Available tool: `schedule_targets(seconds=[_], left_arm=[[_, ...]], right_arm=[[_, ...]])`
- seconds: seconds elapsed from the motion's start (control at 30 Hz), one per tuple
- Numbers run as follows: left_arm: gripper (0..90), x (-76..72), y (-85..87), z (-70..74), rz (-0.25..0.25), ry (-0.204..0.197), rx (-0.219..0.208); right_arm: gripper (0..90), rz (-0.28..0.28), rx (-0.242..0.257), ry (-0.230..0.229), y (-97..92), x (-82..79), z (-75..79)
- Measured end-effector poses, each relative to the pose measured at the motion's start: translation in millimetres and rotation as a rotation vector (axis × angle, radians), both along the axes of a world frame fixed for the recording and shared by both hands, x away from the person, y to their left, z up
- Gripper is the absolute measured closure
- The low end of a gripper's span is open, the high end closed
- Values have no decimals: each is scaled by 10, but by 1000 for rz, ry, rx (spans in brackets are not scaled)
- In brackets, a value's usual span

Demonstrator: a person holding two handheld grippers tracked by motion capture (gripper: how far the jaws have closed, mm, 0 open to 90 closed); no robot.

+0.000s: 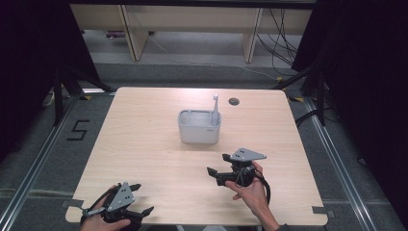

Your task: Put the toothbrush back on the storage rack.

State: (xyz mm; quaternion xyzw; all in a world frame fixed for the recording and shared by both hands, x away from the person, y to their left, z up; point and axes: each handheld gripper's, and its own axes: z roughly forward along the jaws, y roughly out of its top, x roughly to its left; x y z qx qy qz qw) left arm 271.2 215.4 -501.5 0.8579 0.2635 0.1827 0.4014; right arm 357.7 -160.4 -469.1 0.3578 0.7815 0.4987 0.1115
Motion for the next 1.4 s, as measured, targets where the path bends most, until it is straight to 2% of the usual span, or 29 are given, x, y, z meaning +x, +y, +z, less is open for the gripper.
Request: schedule_targets(seconds=[0.03, 0.07, 0.17, 0.2, 0.23, 0.3, 0.33, 0.37, 0.4, 0.43, 0.47, 0.5, 0.53, 0.57, 0.6, 0.63, 0.73, 0.77, 0.8, 0.9, 0.93, 0.97, 1.03, 1.07, 1.1, 1.17, 1.23, 1.27, 1.4], left_arm=[[147, 7, 15, 9, -4, -5, 28], [147, 8, 14, 8, -7, -6, 24], [147, 3, 4, 2, -3, 1, 2], [147, 0, 0, 1, -1, 1, 0], [148, 6, 12, 9, -4, -5, 27], [148, 10, 16, 12, -6, -7, 33], [147, 10, 15, 12, -6, -8, 29], [148, 0, 0, 1, 0, 0, 1], [148, 7, 15, 11, -6, -6, 30], [147, 8, 15, 11, -5, -7, 31], [148, 9, 16, 12, -5, -7, 32], [148, 10, 16, 12, -6, -7, 30], [148, 2, 2, 3, -4, 4, 1], [148, -1, 0, 0, 0, 0, 1], [147, 7, 16, 12, -6, -6, 31], [148, 10, 17, 13, -6, -8, 33], [148, 1, 2, 3, -3, 4, 0], [148, -1, 0, 1, 0, -1, 1], [148, 7, 13, 11, -4, -6, 29], [148, 8, 13, 12, -4, -7, 31], [148, 7, 13, 12, -4, -7, 30], [148, 7, 11, 9, -3, -7, 27], [147, 8, 14, 11, -4, -6, 31], [148, 9, 15, 12, -4, -8, 32], [147, 8, 15, 13, -5, -8, 33], [148, 7, 13, 11, -4, -7, 31], [148, 6, 10, 9, -4, -5, 24], [148, 7, 13, 11, -3, -7, 31], [148, 6, 9, 8, -4, -5, 25]], right_arm=[[196, 2, -15, -14, -10, -7, 5], [189, -8, -1, 14, -2, -34, 11], [172, 3, -9, -8, -8, -47, 5], [162, -2, 1, 12, 1, -65, 0], [160, 2, 3, 11, 1, -67, -7], [160, 5, -6, 8, -7, -84, -8], [160, 9, 3, 12, -2, -90, -14], [160, 16, -5, 4, -8, -92, -15], [160, 3, -5, 2, -11, -113, -13], [160, 10, 0, 22, -10, -124, -14], [159, 10, -4, 9, -16, -128, -17], [159, 8, -2, 22, -17, -143, -15], [160, 7, 5, 26, -15, -150, -17], [159, 2, 6, 24, -18, -162, -21], [159, 7, 7, 24, -22, -168, -22], [160, 12, 0, 13, -28, -168, -22], [159, -1, -11, 17, -41, -195, -33], [159, 10, -9, 7, -52, -206, -31], [159, 11, 5, 23, -46, -219, -39], [159, 9, -3, 32, -59, -250, -41], [159, 11, -13, 10, -67, -254, -44], [158, 6, 4, 39, -58, -273, -48], [157, 14, -20, 8, -80, -279, -54], [157, 4, -16, 36, -77, -303, -54], [157, 11, -16, 18, -80, -298, -64], [156, 14, -18, 33, -83, -317, -76], [156, 1, -28, 26, -94, -336, -79], [155, 1, -19, 50, -88, -352, -85], [155, -15, -31, 64, -97, -406, -99]])
